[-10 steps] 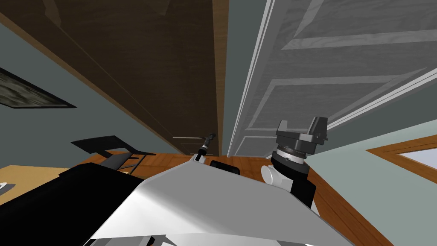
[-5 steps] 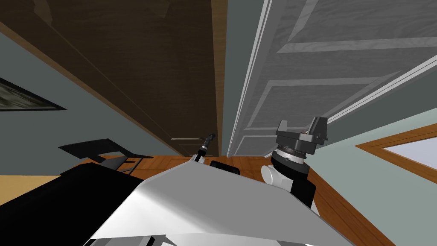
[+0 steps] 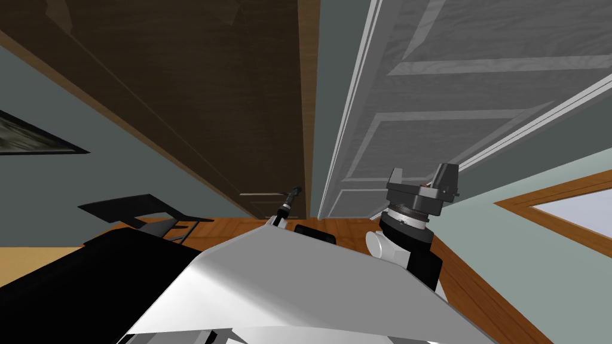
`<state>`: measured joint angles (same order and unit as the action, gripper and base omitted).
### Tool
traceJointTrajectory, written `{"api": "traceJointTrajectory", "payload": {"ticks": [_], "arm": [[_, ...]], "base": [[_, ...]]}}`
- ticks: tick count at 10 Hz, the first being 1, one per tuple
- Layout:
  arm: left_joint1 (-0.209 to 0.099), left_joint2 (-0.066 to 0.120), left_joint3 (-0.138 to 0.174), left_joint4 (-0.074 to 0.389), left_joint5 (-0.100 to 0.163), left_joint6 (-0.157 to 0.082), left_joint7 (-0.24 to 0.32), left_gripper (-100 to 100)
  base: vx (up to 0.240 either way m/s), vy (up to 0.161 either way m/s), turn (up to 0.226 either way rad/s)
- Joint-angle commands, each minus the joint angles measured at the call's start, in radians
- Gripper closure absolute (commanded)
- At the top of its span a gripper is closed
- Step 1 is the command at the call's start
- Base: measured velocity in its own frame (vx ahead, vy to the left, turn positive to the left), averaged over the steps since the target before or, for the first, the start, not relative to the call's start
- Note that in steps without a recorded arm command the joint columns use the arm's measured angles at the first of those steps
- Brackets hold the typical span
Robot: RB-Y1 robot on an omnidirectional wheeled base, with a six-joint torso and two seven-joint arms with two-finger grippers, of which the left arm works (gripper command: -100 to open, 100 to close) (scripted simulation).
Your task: Push the door open
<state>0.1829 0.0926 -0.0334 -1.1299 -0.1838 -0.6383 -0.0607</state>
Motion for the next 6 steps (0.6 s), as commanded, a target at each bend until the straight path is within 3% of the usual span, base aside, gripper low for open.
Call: {"api": "traceJointTrajectory", "payload": {"ticks": [1, 4, 5, 6], "arm": [[0.01, -0.006, -0.031, 0.008, -0.014, 0.012, -0.002, 100], [0.01, -0.006, -0.031, 0.008, -0.014, 0.012, -0.002, 100], [-0.009, 0.006, 0.026, 0.007, 0.019, -0.006, -0.016, 100], [-0.019, 0.007, 0.041, 0.019, 0.03, -0.012, -0.026, 100]], "base": [[-0.001, 0.008, 0.007], [0.0, 0.002, -0.012], [-0.034, 0.064, -0.071], [-0.067, 0.082, -0.11]]}}
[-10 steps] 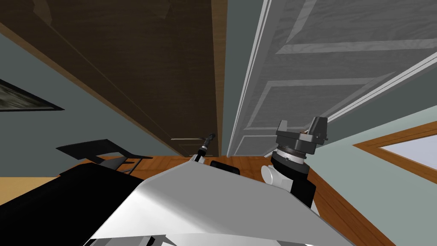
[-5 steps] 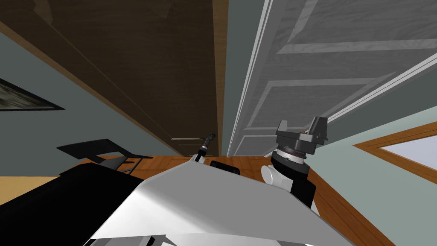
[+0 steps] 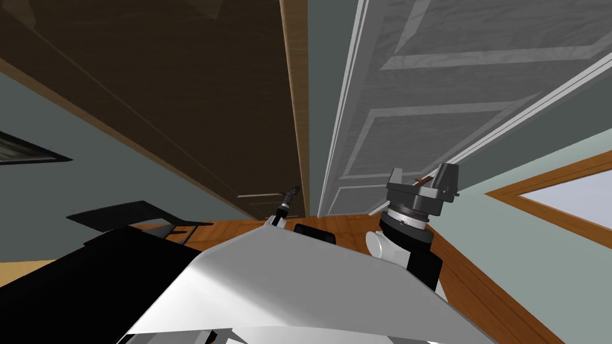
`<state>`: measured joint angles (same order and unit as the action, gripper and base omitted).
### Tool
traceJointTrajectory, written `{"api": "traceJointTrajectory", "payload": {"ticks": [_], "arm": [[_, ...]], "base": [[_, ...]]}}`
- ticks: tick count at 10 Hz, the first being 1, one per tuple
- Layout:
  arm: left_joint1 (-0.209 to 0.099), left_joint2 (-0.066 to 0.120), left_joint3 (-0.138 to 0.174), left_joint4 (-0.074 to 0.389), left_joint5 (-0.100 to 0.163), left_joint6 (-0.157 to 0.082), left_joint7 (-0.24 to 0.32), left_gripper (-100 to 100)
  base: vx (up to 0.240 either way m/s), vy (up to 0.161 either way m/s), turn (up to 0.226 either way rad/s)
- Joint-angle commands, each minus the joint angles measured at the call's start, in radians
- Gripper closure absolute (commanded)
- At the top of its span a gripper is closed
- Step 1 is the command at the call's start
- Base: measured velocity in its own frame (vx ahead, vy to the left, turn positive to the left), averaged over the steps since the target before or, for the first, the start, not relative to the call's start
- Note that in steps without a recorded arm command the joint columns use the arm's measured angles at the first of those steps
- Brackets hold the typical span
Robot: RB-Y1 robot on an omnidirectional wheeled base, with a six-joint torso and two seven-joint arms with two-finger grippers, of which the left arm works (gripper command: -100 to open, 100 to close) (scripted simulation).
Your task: Push the door open
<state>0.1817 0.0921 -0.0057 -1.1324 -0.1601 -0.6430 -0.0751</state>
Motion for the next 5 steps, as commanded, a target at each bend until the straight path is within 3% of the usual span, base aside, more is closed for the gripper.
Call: {"api": "traceJointTrajectory", "payload": {"ticks": [1, 5], "arm": [[-0.024, 0.008, 0.024, 0.029, 0.014, -0.012, -0.018, 100], [-0.057, 0.011, 0.073, 0.07, 0.05, -0.035, -0.05, 100]], "base": [[-0.057, 0.048, -0.084], [-0.026, 0.043, -0.082]]}}
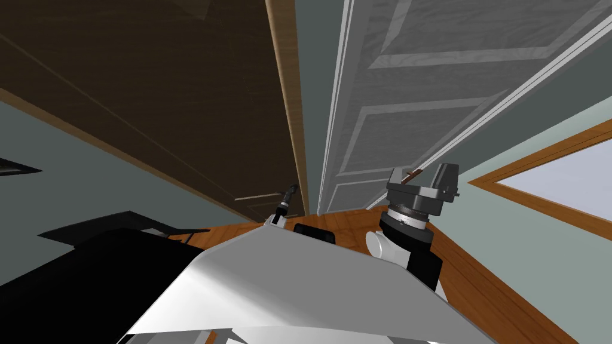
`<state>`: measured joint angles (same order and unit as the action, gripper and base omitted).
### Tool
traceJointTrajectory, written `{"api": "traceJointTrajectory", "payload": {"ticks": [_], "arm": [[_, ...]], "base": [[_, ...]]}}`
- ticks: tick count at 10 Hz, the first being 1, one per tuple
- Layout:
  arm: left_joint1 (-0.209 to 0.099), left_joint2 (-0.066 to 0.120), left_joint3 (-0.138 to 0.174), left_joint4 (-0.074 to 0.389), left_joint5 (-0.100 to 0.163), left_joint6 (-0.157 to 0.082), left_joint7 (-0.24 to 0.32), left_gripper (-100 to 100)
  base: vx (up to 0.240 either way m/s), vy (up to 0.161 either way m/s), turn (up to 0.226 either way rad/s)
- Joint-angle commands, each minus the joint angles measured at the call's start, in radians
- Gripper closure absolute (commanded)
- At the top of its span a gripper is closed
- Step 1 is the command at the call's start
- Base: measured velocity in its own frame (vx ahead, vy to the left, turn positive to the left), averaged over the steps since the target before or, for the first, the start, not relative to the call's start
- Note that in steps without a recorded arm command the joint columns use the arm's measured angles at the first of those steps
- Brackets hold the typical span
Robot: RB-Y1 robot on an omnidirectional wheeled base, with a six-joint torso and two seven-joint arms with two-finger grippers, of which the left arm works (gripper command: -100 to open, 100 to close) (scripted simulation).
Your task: Push the door open
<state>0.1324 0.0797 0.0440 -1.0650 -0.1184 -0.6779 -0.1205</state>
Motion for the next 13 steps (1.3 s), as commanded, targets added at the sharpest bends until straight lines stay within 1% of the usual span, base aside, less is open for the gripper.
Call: {"api": "traceJointTrajectory", "payload": {"ticks": [1, 9, 11, 12, 13], "arm": [[-0.013, 0.024, 0.032, 0.009, 0.014, -0.004, -0.009, 100], [-0.062, 0.028, 0.105, 0.068, 0.067, -0.038, -0.056, 100], [-0.062, 0.028, 0.105, 0.068, 0.067, -0.038, -0.056, 100], [-0.076, 0.029, 0.126, 0.085, 0.082, -0.048, -0.07, 100], [-0.076, 0.029, 0.126, 0.085, 0.082, -0.048, -0.07, 100]], "base": [[-0.01, 0.039, -0.047], [-0.024, 0.041, -0.047], [-0.006, 0.008, 0.009], [-0.011, 0.023, -0.076], [-0.013, 0.029, -0.067]]}}
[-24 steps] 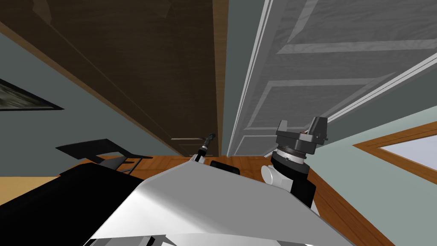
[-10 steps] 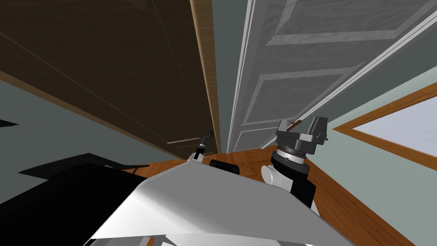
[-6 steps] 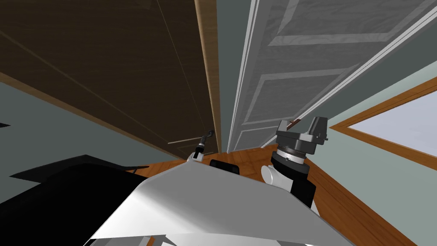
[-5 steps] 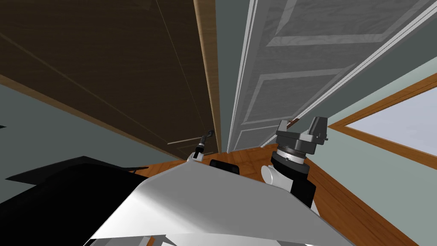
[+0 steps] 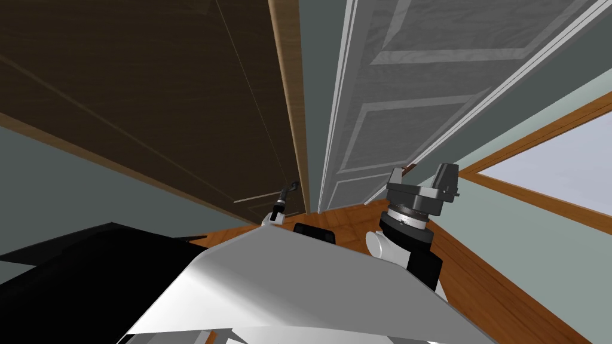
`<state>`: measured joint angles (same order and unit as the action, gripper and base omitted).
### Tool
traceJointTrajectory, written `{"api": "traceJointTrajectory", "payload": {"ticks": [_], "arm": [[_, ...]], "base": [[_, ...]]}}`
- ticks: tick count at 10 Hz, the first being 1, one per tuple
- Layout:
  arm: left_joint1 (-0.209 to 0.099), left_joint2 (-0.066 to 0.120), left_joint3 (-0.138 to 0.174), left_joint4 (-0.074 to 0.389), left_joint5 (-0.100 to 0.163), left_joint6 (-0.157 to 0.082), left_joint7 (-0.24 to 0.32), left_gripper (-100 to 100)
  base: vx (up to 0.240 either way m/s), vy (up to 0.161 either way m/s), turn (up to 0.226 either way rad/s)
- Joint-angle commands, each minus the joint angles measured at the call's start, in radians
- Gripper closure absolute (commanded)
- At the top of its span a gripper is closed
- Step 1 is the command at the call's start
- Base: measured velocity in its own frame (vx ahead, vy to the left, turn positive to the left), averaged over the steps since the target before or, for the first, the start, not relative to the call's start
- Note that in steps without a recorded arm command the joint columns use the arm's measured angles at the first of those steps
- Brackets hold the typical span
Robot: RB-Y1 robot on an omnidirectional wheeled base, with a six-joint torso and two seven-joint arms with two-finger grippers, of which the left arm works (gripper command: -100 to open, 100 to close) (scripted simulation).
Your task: Push the door open
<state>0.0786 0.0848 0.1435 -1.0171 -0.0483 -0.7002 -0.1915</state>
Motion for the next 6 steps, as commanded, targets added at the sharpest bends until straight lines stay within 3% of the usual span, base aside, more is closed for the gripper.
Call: {"api": "traceJointTrajectory", "payload": {"ticks": [1, 6], "arm": [[-0.022, 0.024, 0.027, 0.038, 0.012, -0.025, 0.001, 100], [-0.05, 0.026, 0.069, 0.072, 0.042, -0.045, -0.026, 100]], "base": [[-0.01, 0.01, -0.017], [-0.016, 0.03, -0.022]]}}
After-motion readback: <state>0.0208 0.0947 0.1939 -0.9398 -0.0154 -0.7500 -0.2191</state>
